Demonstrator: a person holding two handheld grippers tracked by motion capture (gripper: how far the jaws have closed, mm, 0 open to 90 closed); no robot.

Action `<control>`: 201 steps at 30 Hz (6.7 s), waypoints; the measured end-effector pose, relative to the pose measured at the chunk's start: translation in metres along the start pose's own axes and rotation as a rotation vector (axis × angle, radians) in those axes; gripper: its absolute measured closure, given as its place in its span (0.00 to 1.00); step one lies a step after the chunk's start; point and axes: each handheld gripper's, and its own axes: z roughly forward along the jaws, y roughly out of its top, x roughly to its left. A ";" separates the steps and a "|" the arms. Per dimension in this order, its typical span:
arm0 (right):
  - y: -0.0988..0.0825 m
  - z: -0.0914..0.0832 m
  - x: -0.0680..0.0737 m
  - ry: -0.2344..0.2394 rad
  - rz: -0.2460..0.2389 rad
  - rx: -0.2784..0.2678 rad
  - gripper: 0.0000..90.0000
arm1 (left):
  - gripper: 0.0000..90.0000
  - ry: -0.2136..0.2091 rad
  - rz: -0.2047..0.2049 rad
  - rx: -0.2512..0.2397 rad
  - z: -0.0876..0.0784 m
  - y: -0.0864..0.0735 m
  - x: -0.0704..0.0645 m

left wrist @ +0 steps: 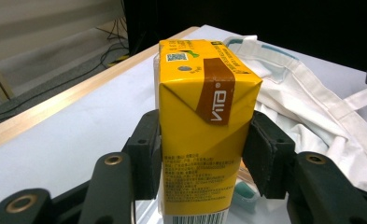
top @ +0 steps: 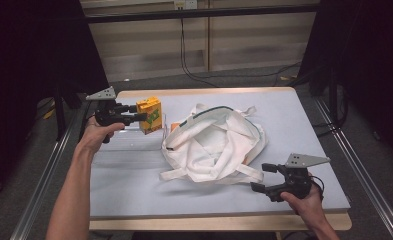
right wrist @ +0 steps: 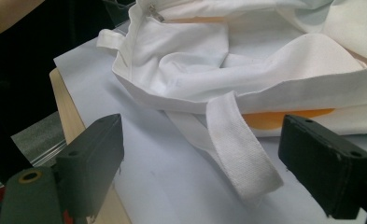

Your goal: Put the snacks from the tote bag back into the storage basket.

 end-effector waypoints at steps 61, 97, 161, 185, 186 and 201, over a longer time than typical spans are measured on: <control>0.000 0.001 0.000 0.008 -0.008 0.008 0.15 | 0.28 0.122 -0.025 0.222 0.019 -0.029 0.008; 0.001 0.002 0.001 0.015 -0.012 0.014 0.15 | 0.19 0.327 -0.112 0.324 0.024 -0.018 -0.015; -0.002 0.004 0.000 0.023 -0.008 0.026 0.15 | 0.57 0.048 0.043 0.330 0.033 -0.011 0.015; -0.005 0.005 -0.007 0.029 0.013 0.026 0.15 | 0.53 0.128 0.052 0.373 0.045 -0.016 0.023; -0.005 0.006 -0.007 0.034 0.009 0.027 0.15 | 0.52 0.119 0.038 0.377 0.045 -0.015 0.023; -0.004 0.006 -0.007 0.034 0.003 0.033 0.15 | 0.53 0.173 -0.020 0.488 0.051 -0.019 0.024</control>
